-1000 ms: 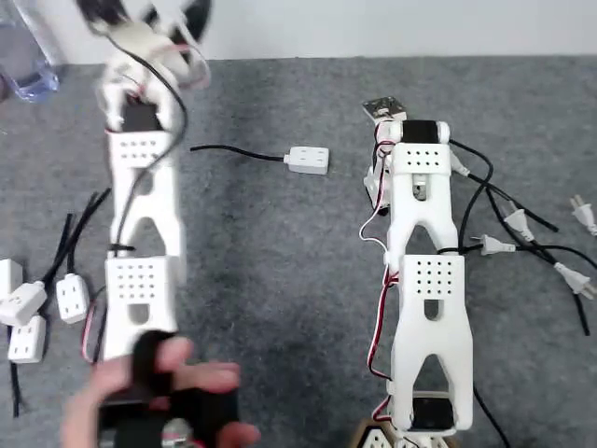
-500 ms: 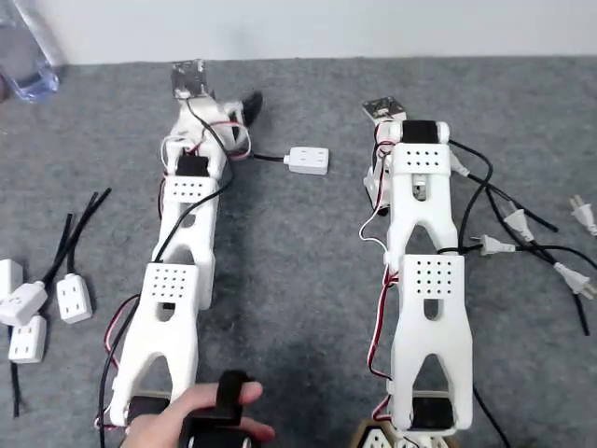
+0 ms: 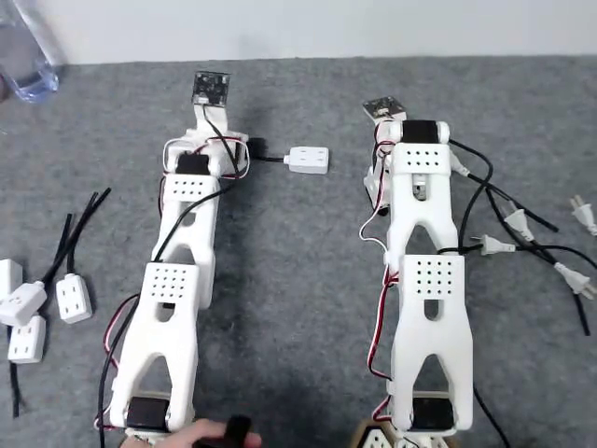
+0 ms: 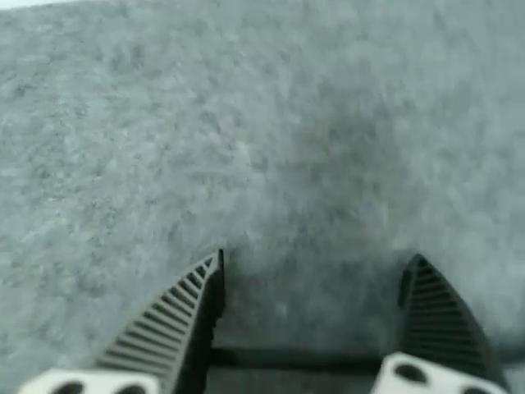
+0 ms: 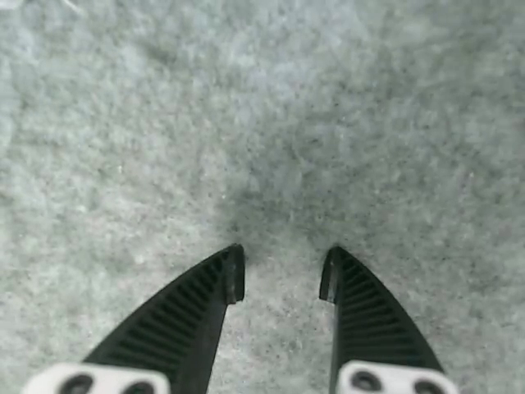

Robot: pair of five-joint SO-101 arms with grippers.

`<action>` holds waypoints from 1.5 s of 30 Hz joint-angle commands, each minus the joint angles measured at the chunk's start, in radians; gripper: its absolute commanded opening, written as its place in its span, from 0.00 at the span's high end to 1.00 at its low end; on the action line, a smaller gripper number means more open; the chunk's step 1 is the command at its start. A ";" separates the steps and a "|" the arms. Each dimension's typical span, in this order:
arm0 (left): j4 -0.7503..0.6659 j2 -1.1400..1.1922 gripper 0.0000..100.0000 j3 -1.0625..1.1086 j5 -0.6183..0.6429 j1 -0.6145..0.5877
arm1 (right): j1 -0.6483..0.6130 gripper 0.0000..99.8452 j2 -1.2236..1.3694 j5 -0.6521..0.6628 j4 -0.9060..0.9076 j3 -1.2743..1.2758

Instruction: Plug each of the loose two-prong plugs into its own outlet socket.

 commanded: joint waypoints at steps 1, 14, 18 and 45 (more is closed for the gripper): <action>0.140 -0.054 0.68 -0.025 -0.083 -0.006 | -0.035 0.84 0.027 -0.006 0.013 -0.002; 0.615 -0.069 0.68 -0.122 -0.238 -0.029 | -0.035 0.84 0.025 -0.006 0.007 -0.002; 0.729 -0.106 0.68 -0.119 -0.276 -0.058 | -0.035 0.84 0.025 -0.006 0.007 -0.002; 0.721 -0.345 0.87 -0.120 -0.947 -0.135 | -0.035 0.84 0.024 -0.006 0.004 -0.002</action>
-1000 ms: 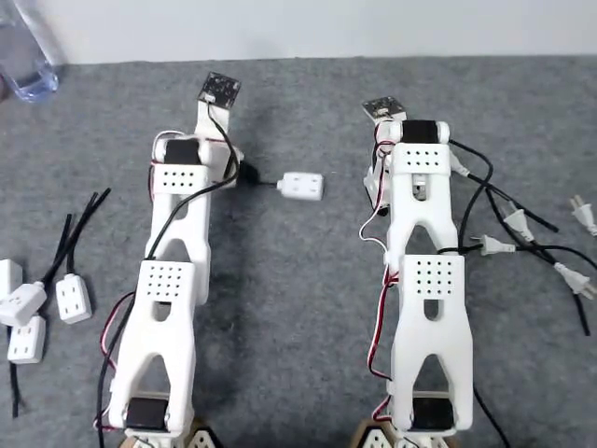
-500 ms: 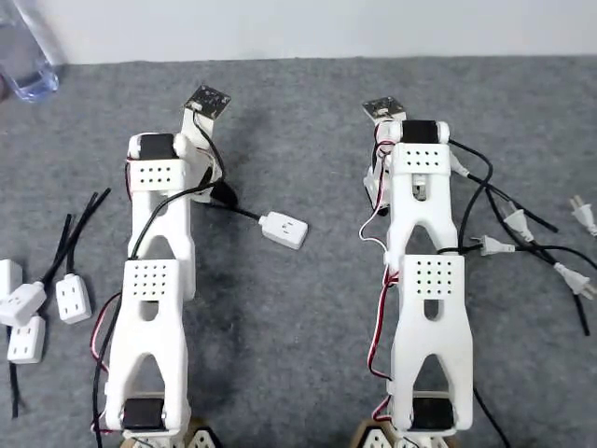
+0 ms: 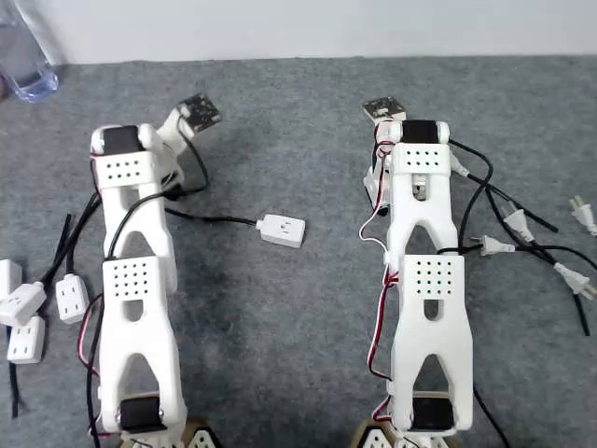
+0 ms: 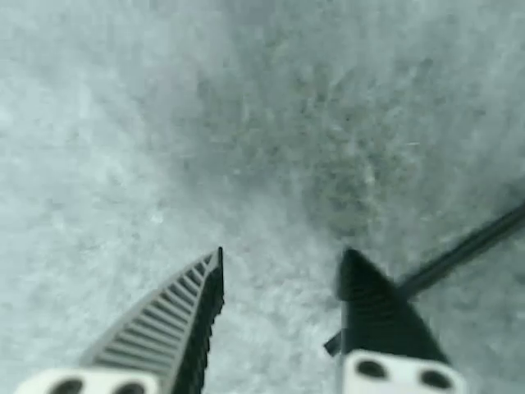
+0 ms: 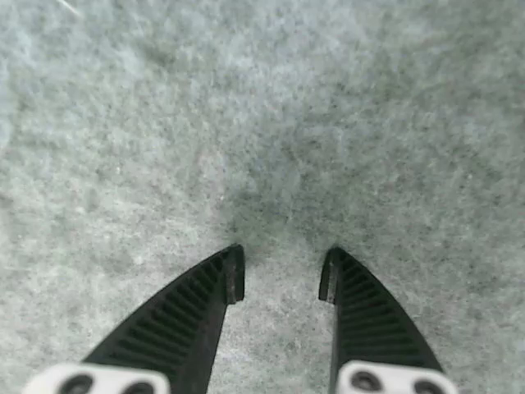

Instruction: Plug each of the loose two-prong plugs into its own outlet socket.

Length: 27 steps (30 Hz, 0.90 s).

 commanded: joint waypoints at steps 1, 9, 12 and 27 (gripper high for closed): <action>0.020 -0.146 0.87 -0.021 0.015 0.061 | -0.035 0.84 0.024 -0.006 0.004 -0.002; -0.138 -0.324 0.87 -0.015 0.477 0.120 | -0.035 0.84 0.024 -0.006 0.004 -0.002; -0.178 -0.276 0.86 -0.015 0.686 0.135 | -0.035 0.84 0.025 -0.006 0.004 -0.002; 0.028 -0.031 0.60 0.008 0.961 0.169 | -0.035 0.84 0.025 -0.006 0.004 -0.002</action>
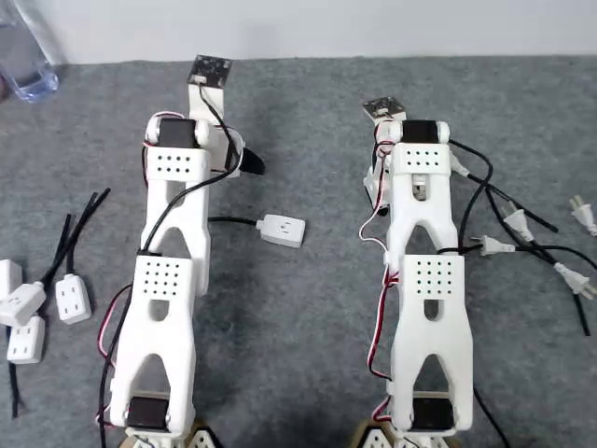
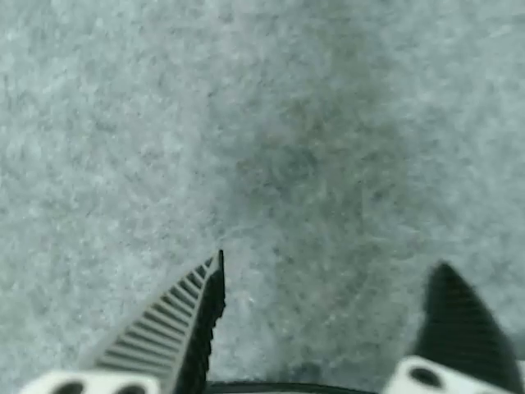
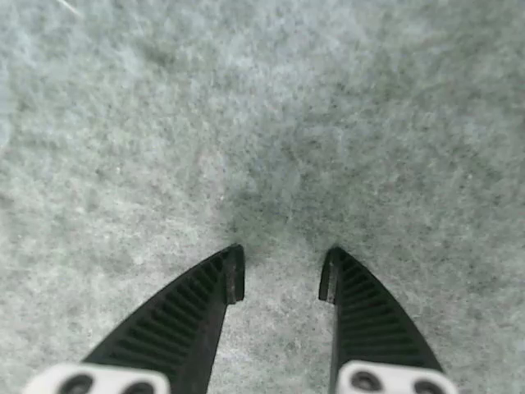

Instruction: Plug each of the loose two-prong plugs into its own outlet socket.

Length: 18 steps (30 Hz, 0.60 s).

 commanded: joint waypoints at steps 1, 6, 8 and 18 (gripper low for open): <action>0.029 -0.015 0.60 0.041 0.009 -0.014 | -0.035 0.84 0.025 -0.006 0.004 -0.002; 0.029 -0.021 0.60 0.223 -0.209 -0.012 | -0.035 0.84 0.024 -0.006 0.004 -0.002; 0.029 -0.023 0.60 0.291 -0.307 -0.020 | -0.035 0.84 0.024 -0.006 0.004 -0.002; 0.031 -0.273 0.60 0.622 -0.537 -0.025 | -0.035 0.84 0.024 -0.006 0.004 -0.002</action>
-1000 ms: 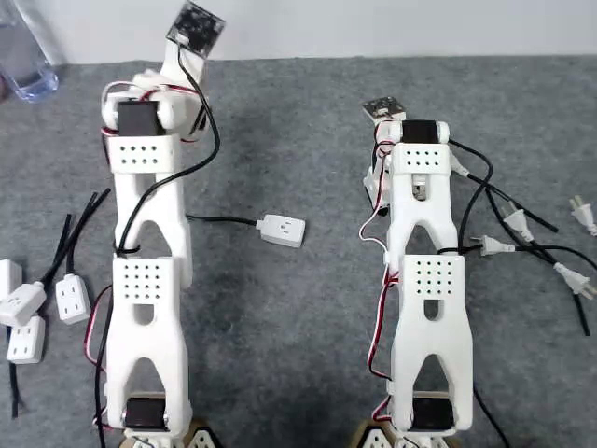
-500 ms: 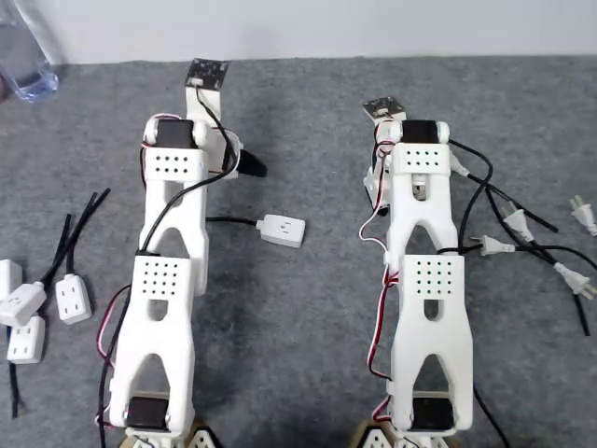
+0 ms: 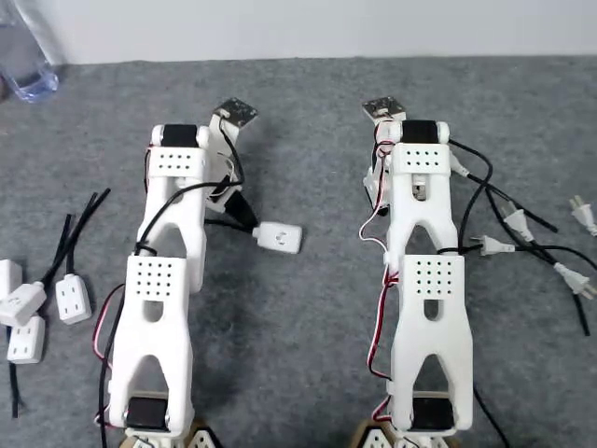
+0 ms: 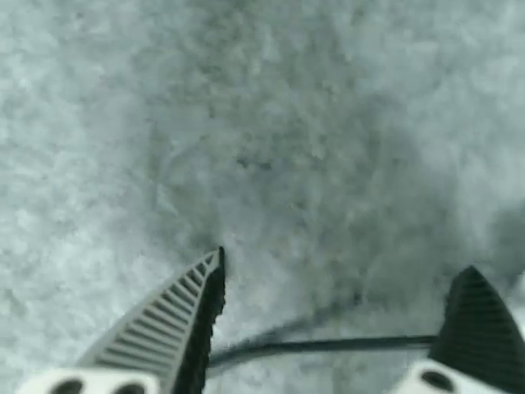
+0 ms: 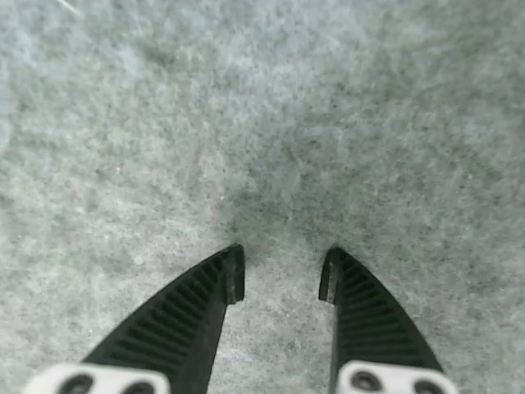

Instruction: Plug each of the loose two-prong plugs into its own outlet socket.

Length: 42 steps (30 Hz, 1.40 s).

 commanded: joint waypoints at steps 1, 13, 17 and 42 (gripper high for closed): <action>0.037 -0.195 0.60 0.231 -0.077 -0.006 | -0.035 0.84 0.024 -0.006 0.004 -0.002; 0.034 -0.654 0.60 0.966 -0.129 -0.025 | -0.035 0.84 0.024 -0.006 0.004 -0.002; 0.034 -0.747 0.60 0.990 -0.126 -0.046 | -0.035 0.84 0.024 -0.006 0.004 -0.002; -0.150 -1.588 0.60 1.084 0.183 0.044 | 0.022 0.84 0.028 -0.014 0.036 -0.046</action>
